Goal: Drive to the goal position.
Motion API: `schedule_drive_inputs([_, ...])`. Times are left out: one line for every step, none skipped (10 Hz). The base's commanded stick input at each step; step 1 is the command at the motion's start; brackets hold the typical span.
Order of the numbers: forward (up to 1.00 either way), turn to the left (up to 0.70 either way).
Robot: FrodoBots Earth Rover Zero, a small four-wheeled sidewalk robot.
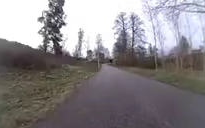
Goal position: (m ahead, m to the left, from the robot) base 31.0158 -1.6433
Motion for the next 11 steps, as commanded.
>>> schedule_drive_inputs([0.7,0.0])
schedule_drive_inputs([0.7,0.0])
schedule_drive_inputs([0.7,0.0])
schedule_drive_inputs([0.7,0.0])
schedule_drive_inputs([0.7,0.0])
schedule_drive_inputs([0.7,-0.27])
schedule_drive_inputs([0.7,-0.27])
schedule_drive_inputs([0.7,-0.27])
schedule_drive_inputs([0.7,-0.18])
schedule_drive_inputs([0.7,-0.07])
schedule_drive_inputs([0.7,0.0])
